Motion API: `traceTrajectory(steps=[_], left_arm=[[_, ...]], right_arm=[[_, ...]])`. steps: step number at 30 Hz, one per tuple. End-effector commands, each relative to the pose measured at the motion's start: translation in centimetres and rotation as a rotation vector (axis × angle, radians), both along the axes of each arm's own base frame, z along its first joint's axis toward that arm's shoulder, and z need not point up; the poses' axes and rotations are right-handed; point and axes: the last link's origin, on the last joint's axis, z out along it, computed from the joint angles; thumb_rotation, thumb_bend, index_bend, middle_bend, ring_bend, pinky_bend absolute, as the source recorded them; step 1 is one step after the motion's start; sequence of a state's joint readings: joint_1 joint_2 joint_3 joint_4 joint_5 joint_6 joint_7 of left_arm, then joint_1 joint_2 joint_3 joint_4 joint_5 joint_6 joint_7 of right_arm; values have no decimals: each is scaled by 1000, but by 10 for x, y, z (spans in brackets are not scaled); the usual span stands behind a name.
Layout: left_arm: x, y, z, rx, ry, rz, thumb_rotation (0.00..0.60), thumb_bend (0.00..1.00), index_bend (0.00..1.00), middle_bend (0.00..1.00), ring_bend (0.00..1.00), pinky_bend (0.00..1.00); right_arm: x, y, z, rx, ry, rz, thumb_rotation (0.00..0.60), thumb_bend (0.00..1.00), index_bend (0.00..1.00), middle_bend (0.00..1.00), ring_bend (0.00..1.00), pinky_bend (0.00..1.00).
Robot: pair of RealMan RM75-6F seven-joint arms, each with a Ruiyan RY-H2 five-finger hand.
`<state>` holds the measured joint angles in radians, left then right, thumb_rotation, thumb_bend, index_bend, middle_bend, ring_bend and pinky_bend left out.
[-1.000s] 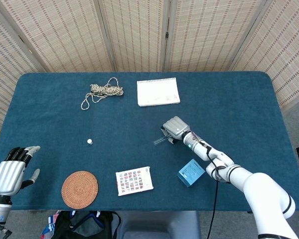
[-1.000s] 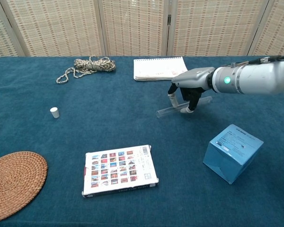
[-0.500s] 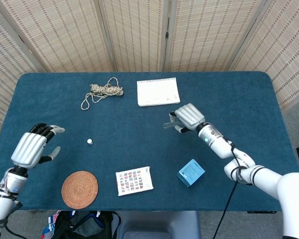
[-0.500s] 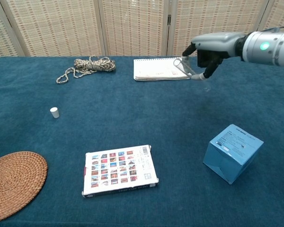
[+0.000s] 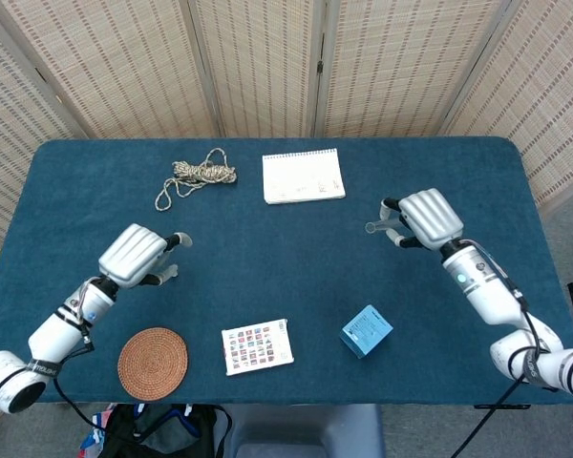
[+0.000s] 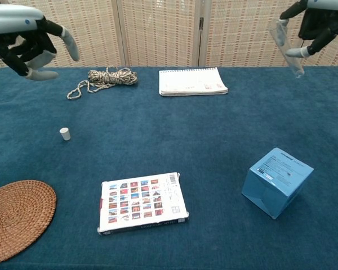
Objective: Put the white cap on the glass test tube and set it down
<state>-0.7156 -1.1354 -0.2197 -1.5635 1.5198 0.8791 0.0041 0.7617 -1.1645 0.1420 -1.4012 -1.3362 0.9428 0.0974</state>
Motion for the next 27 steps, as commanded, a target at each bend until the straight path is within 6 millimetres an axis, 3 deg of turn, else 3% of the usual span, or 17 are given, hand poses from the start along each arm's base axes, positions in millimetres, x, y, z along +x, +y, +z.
traceTrajectory(steps=[1, 6, 13, 27], left_arm=[[2, 12, -19, -51, 67, 7, 600, 340, 323, 901, 881, 940], [-9, 22, -40, -93, 115, 53, 600, 340, 338, 959, 939, 999], [-26, 28, -62, -126, 125, 121, 600, 340, 349, 985, 969, 1000], [-51, 39, -83, -109, 213, 171, 600, 340, 398, 1000, 999, 1000]], right_arm=[[-9, 9, 7, -11, 12, -25, 600, 439, 859, 1000, 1000, 1000], [-17, 19, 9, -11, 31, -42, 600, 439, 859, 1000, 1000, 1000], [-19, 28, 1, 0, 32, -34, 600, 439, 859, 1000, 1000, 1000], [-18, 34, -7, 28, 29, -23, 600, 439, 868, 1000, 1000, 1000]])
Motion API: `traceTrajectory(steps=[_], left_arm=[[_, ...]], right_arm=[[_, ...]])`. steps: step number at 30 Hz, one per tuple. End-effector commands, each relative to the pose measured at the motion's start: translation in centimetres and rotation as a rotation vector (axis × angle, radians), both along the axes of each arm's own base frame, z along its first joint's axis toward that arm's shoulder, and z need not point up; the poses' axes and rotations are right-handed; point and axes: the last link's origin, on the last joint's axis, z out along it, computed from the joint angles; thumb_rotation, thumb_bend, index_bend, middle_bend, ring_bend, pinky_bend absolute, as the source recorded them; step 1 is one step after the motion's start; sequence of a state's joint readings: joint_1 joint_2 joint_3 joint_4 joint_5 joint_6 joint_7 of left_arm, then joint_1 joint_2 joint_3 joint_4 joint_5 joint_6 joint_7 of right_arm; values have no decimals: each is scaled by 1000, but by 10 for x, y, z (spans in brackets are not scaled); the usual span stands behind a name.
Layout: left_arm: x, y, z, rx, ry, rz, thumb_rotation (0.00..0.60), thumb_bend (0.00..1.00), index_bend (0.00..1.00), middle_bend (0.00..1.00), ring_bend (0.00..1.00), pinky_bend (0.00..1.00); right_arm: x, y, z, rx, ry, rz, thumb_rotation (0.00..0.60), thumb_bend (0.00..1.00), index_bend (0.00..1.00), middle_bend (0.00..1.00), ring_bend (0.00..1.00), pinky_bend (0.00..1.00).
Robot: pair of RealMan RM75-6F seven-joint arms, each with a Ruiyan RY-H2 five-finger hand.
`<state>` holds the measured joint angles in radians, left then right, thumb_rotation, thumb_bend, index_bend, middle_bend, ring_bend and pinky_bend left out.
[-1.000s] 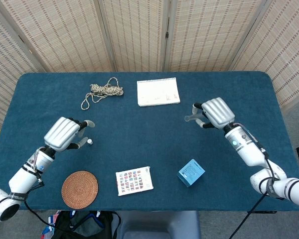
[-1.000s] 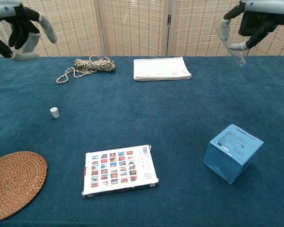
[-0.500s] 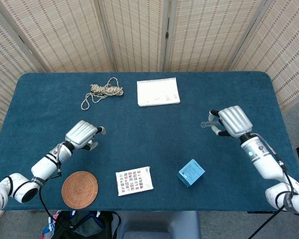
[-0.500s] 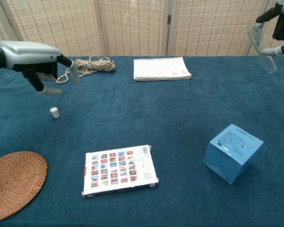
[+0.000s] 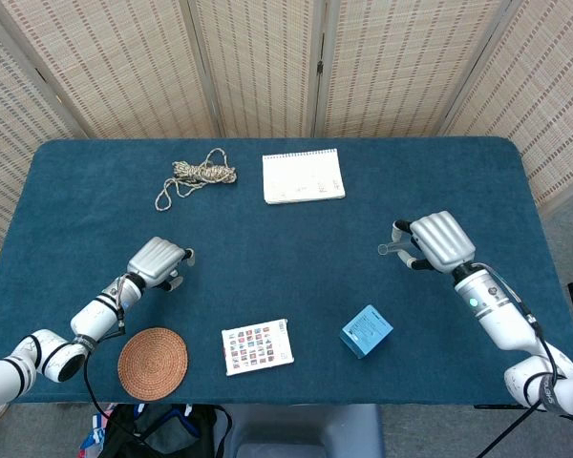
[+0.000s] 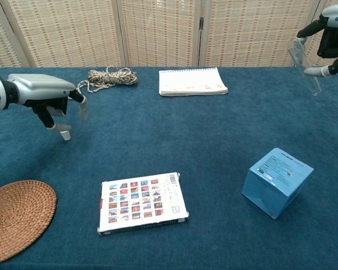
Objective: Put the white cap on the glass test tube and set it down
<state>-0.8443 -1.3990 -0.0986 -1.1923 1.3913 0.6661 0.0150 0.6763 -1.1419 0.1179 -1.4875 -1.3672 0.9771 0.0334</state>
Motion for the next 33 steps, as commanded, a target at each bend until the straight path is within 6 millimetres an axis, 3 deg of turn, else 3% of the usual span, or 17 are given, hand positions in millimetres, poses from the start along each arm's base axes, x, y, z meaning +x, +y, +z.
traceTrajectory(steps=[1, 7, 33], left_arm=[[-4, 2, -4, 13, 18, 1, 600, 340, 406, 1000, 1000, 1000], [-15, 6, -7, 28, 45, 23, 600, 339, 454, 1000, 1000, 1000], [-28, 11, -15, 43, 84, 64, 600, 340, 440, 1000, 1000, 1000]], right_arm=[[0, 1, -1, 3, 0, 0, 600, 439, 868, 1000, 1000, 1000], [-3, 2, -2, 7, -2, -7, 600, 439, 868, 1000, 1000, 1000], [-4, 4, -2, 7, -14, -11, 600, 439, 868, 1000, 1000, 1000]])
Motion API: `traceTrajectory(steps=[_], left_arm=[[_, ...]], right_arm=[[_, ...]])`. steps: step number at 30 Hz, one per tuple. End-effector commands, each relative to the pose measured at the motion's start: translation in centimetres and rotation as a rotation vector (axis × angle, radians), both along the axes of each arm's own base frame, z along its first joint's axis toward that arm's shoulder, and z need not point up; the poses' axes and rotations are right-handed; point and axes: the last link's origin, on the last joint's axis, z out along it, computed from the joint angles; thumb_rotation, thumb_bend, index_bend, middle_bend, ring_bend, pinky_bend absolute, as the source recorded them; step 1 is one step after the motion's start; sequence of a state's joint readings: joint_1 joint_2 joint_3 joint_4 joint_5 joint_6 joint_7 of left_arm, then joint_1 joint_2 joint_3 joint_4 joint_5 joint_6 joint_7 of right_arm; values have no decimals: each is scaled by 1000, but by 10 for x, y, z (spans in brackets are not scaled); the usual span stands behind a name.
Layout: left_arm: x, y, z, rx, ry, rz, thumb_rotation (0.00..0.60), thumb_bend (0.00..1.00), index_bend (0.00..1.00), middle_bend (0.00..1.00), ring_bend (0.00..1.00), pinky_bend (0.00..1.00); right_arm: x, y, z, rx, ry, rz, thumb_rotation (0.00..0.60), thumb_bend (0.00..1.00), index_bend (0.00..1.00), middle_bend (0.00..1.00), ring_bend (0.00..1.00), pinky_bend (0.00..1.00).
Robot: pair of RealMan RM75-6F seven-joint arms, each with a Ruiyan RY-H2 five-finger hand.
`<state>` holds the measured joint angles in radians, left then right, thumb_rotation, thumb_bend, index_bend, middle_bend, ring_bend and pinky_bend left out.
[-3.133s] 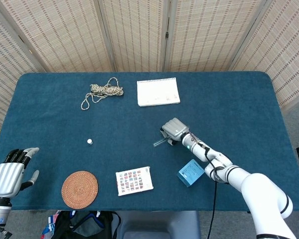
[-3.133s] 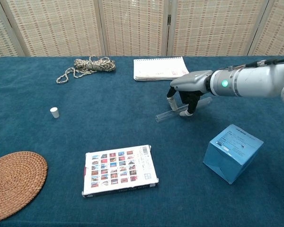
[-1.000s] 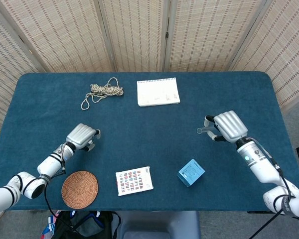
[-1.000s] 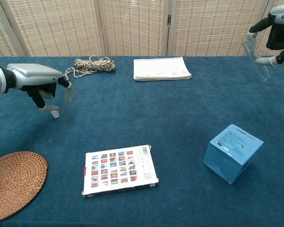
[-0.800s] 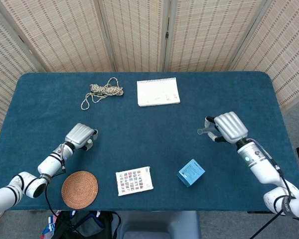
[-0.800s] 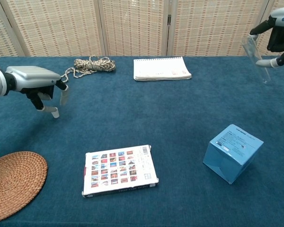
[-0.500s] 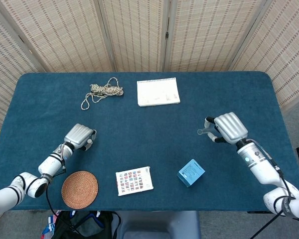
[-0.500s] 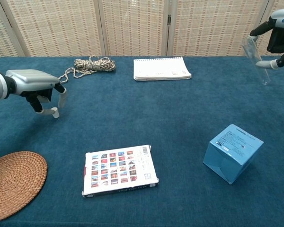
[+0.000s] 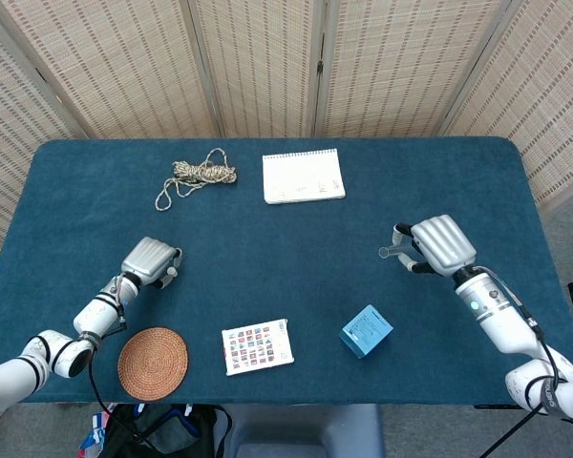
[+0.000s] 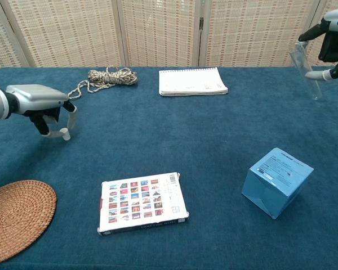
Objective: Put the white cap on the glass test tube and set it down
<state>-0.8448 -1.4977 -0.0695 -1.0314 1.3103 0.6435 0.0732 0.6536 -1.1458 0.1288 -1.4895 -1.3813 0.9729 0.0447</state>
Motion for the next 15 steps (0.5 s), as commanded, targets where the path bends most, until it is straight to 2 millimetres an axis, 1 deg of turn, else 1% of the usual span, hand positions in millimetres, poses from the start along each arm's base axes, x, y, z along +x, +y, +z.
traceTrajectory(steps=[1, 15], left_arm=[[0, 0, -1, -2, 2, -1, 600, 339, 441, 1000, 1000, 1000], [1, 2, -4, 1, -2, 5, 600, 339, 452, 1000, 1000, 1000]], right_arm=[[0, 0, 0, 2, 0, 0, 600, 439, 868, 1000, 1000, 1000], [-2, -1, 0, 2, -1, -9, 600, 438, 868, 1000, 1000, 1000]])
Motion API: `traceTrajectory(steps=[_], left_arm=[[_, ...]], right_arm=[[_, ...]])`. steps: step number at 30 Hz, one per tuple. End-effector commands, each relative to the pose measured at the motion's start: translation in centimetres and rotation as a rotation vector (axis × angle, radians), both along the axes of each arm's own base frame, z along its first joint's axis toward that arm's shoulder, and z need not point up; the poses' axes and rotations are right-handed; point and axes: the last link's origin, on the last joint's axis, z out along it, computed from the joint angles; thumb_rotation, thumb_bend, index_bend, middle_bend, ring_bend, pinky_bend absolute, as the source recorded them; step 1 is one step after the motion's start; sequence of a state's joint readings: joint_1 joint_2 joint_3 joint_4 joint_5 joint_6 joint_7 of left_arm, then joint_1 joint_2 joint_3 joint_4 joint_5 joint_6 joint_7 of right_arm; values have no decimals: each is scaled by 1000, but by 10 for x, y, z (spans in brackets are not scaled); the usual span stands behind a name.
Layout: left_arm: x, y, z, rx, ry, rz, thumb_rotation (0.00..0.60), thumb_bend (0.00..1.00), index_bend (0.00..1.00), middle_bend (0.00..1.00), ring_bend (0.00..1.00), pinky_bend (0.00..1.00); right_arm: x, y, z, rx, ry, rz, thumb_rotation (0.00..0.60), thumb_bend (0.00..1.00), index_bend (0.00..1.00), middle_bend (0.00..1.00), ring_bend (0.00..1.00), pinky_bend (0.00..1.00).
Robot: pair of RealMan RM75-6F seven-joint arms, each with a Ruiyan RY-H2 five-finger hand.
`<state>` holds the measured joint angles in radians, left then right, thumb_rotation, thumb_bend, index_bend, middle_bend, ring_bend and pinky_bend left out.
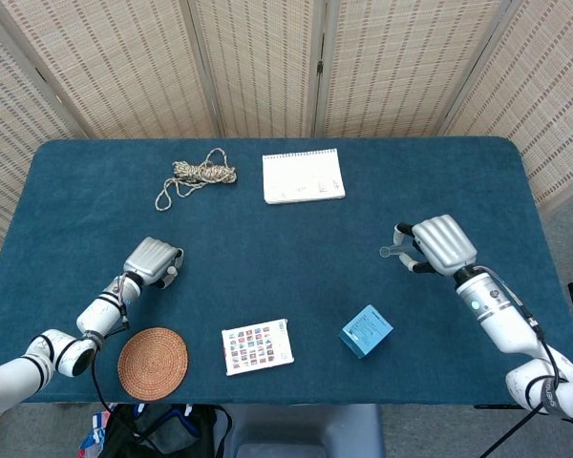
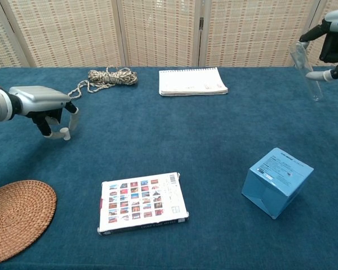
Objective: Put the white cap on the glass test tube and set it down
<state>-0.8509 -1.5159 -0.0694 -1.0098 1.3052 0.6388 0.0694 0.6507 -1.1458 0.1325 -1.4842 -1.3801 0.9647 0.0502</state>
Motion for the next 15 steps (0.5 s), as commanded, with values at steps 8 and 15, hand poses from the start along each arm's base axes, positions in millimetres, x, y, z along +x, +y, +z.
traceTrajectory(steps=[8, 15], left_arm=[[-1, 1, 1, 5, 2, 5, 600, 340, 450, 1000, 1000, 1000], [-1, 1, 1, 9, 1, 4, 600, 340, 474, 1000, 1000, 1000]], right_arm=[[-1, 0, 0, 3, 0, -4, 600, 435, 868, 1000, 1000, 1000], [-2, 0, 0, 6, -2, -8, 600, 435, 868, 1000, 1000, 1000]])
